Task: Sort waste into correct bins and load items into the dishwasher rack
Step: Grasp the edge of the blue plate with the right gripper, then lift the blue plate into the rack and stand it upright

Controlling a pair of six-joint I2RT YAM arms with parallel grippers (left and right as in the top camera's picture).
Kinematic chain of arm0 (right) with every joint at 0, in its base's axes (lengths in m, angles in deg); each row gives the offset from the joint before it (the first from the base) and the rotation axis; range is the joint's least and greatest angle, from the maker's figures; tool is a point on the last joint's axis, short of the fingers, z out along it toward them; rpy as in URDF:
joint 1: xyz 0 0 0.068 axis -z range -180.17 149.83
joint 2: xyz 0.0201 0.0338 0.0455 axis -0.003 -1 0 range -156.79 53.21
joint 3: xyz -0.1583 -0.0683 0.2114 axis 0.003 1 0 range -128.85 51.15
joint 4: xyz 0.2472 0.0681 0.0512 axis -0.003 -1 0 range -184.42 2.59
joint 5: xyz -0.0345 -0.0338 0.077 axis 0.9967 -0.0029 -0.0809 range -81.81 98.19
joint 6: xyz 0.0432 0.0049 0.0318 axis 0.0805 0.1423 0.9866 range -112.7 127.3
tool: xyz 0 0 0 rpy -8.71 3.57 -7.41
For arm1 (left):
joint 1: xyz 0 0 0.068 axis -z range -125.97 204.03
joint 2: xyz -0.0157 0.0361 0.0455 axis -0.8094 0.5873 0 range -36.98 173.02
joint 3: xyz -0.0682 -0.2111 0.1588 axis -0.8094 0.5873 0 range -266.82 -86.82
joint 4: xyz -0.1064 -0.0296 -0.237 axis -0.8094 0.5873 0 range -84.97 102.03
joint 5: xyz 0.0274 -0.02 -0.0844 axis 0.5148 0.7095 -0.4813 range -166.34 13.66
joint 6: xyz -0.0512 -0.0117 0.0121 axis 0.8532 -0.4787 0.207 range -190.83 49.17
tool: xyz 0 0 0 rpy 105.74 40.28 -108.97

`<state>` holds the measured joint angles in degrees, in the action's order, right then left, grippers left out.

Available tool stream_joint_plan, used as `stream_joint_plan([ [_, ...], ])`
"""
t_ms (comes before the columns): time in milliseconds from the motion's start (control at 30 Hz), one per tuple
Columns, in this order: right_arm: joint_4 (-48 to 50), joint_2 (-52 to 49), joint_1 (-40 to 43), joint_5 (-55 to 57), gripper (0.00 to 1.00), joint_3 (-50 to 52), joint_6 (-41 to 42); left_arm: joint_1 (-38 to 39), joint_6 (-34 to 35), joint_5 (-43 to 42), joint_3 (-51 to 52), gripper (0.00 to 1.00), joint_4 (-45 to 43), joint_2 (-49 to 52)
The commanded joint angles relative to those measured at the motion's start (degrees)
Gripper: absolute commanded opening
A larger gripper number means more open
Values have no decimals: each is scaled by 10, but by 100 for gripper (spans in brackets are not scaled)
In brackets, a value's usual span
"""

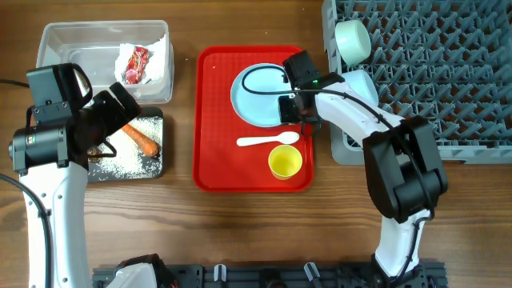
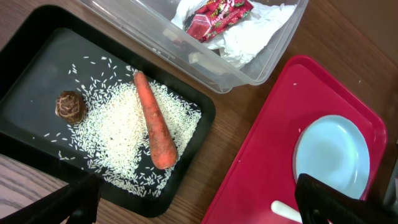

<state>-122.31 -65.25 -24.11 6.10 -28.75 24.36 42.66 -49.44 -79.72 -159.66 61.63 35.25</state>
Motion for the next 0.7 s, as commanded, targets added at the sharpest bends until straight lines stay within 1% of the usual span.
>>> stream_joint_plan([
  [0, 16, -23, 0, 41, 14, 8, 17, 0, 5, -7, -5, 100, -1, 2],
  [33, 22, -23, 0, 44, 7, 8, 17, 0, 5, -7, -5, 100, -2, 2],
  [67, 26, -23, 0, 47, 4, 8, 21, 0, 5, -7, -5, 100, -1, 2],
  [433, 83, -23, 5, 68, 4, 6, 24, 0, 5, -7, -5, 100, -1, 2],
  [567, 71, -9, 11, 46, 4, -17, 6, 0, 5, -7, -5, 100, -1, 2],
  [667, 40, 29, 20, 13, 4, -53, -5, 0, 5, -7, -5, 100, -1, 2],
])
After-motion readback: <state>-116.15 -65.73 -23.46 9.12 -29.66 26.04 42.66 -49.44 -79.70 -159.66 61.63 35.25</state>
